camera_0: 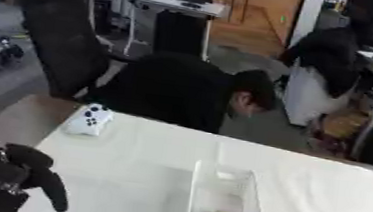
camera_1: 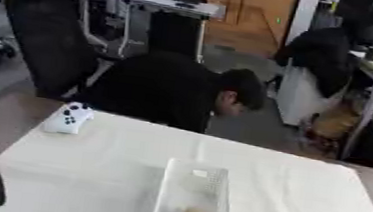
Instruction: Pick up objects on the table and place them in the box.
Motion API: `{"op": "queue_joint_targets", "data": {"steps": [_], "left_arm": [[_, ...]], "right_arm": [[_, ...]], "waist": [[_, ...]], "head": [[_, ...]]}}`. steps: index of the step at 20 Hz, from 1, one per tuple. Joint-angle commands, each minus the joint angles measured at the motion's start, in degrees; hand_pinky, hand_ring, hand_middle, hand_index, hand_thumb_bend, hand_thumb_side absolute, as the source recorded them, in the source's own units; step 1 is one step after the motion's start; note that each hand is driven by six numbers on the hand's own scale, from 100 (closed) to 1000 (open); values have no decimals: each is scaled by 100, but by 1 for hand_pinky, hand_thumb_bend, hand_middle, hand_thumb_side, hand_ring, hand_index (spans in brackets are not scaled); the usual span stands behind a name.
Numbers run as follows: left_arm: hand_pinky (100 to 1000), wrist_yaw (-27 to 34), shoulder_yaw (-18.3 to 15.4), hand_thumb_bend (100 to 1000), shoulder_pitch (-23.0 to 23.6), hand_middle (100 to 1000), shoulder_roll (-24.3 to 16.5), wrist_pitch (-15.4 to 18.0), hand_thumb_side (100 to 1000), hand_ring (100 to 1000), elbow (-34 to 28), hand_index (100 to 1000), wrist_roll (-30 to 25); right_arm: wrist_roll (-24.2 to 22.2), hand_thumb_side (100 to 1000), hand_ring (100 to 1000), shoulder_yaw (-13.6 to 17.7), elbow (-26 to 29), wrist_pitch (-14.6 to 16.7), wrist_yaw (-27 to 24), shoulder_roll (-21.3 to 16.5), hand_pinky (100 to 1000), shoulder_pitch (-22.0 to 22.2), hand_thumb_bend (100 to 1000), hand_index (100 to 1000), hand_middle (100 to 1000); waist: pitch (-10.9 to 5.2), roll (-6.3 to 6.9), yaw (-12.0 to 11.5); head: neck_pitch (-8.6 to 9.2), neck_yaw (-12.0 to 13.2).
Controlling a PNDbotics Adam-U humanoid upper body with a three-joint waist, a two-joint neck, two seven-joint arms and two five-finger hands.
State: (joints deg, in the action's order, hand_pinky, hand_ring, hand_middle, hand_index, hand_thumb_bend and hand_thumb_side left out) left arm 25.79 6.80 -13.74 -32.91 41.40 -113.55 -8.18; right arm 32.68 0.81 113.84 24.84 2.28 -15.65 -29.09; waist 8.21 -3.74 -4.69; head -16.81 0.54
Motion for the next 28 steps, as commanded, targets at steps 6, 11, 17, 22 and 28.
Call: {"op": "queue_joint_targets", "data": {"steps": [6,11,17,22,28], "left_arm": [[430,-11,-45,482,-9,751,-63,-40,704,596,-105,785,2],[430,-20,-46,483,-2,752,-59,-53,704,596,-105,785,9],[430,-11,-54,483,4,753,-55,-43,703,596,-105,786,25],[430,21,-42,483,-5,753,-48,-51,705,596,-105,787,17],[429,76,-48,482,-5,754,-33,-77,708,595,-105,787,-4]], "right_arm": [[-29,1000,248,21,75,28,-25,-87,100,-105,100,481,368],[-48,1000,248,16,75,25,-31,-88,100,-107,100,482,368],[-67,1000,247,13,75,22,-36,-86,100,-106,100,482,368],[-90,1000,247,13,75,14,-41,-93,100,-103,100,483,369],[-139,1000,248,5,75,3,-43,-102,100,-107,100,484,370]], "waist": [[-76,43,15],[-72,42,14],[-65,46,17],[-66,49,24],[-66,57,29]], "head": [[-11,-4],[-56,80],[-268,237],[-459,82],[-946,-386]]}}
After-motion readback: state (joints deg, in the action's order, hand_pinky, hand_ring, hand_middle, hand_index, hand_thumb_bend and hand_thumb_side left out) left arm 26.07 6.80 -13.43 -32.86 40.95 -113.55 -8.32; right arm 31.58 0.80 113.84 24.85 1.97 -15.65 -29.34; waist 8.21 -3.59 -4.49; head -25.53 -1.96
